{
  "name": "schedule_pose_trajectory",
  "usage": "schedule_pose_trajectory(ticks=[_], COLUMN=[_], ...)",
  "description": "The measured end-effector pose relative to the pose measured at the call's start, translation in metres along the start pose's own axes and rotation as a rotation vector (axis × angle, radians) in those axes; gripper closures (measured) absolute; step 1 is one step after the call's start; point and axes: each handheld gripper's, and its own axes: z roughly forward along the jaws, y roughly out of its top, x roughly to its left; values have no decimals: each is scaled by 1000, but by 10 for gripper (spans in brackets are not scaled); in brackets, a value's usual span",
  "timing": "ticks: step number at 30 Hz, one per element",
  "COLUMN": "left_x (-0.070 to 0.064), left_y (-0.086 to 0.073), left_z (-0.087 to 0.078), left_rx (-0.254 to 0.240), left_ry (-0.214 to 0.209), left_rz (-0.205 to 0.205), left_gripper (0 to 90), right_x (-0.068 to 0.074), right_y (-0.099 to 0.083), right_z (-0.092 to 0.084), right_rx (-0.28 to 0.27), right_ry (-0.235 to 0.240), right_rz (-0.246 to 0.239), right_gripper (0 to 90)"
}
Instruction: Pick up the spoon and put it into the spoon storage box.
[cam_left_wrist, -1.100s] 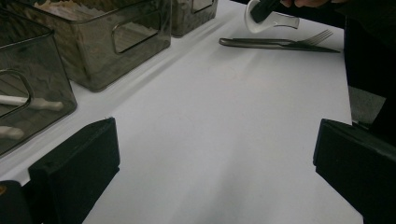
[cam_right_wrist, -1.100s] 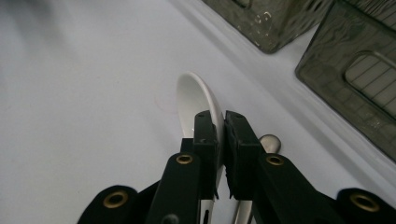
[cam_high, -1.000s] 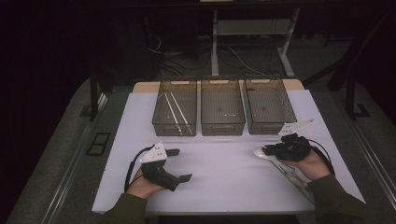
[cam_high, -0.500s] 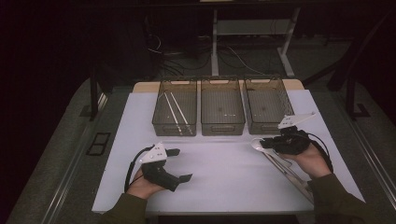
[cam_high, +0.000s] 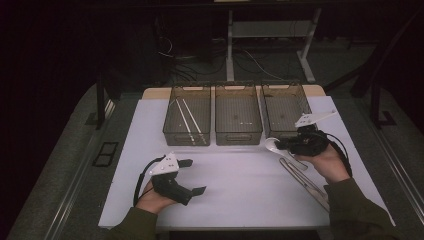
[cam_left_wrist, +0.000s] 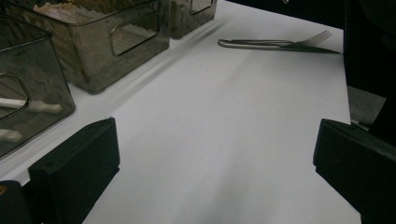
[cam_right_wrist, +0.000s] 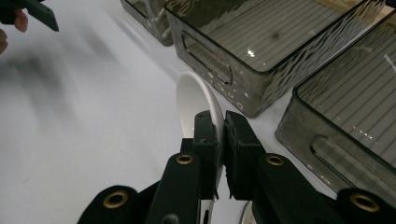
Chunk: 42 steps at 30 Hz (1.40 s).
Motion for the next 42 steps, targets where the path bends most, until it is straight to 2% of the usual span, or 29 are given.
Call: schedule_pose_trajectory(ticks=[18, 26, 35, 42], left_x=[-1, -1, -1, -1], left_y=[1, 1, 1, 1], left_z=[0, 0, 0, -1], left_rx=[-2, -3, -5, -5], left_ry=[5, 7, 8, 5], left_rz=[0, -1, -1, 2], left_gripper=[0, 0, 0, 0], right_x=[1, -5, -15, -22], right_y=[57, 77, 93, 101], right_z=[11, 22, 40, 64], right_rx=[-4, -16, -35, -47], right_ry=[-28, -37, -39, -27], right_rz=[-27, -31, -16, -7], right_gripper=[836, 836, 836, 836])
